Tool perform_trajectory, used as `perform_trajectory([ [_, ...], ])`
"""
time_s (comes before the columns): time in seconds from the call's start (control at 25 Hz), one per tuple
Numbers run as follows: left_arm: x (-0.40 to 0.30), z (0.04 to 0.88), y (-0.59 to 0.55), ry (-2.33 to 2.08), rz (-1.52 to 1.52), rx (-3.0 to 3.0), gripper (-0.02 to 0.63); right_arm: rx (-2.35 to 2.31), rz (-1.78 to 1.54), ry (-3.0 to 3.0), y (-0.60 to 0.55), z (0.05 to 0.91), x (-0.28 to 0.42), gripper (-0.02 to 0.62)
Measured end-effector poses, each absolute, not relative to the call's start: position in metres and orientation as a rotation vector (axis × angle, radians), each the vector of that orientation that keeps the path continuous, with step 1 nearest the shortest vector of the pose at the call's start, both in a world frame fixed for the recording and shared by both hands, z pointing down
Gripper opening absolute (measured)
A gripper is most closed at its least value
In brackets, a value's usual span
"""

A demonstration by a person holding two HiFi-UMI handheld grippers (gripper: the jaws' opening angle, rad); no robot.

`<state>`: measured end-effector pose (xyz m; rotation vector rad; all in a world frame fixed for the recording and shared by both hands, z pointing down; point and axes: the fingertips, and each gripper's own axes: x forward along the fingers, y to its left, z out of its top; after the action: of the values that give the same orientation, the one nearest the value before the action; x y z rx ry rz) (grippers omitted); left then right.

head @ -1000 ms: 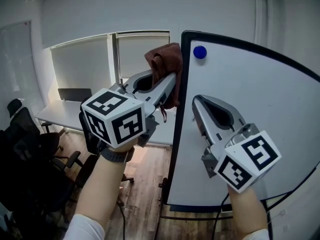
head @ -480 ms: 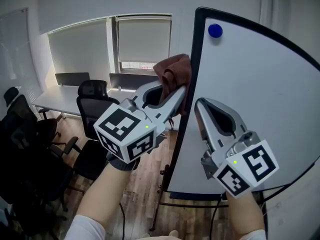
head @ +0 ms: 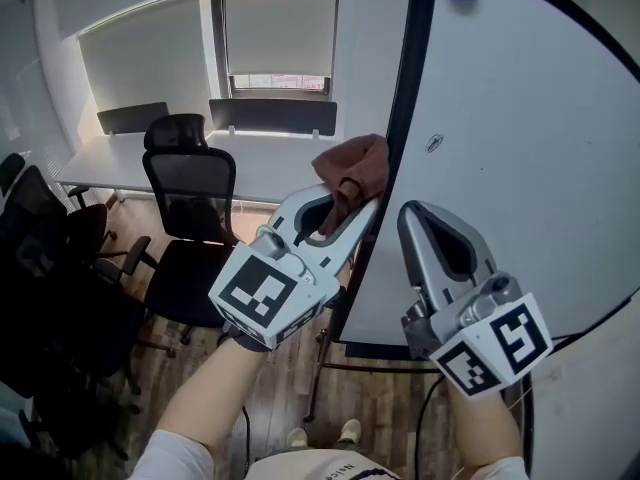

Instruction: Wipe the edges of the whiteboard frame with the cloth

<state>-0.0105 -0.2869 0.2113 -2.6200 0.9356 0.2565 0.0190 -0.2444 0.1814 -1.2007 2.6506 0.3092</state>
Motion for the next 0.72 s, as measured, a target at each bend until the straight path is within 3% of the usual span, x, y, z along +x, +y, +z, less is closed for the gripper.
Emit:
perform_trajectory([
  [0.72,-0.015,0.389,-0.3,0.95,0.152,-2.758,0.066,-1.342,0.034,2.623,-0.257,0.318,0.026,0.005],
])
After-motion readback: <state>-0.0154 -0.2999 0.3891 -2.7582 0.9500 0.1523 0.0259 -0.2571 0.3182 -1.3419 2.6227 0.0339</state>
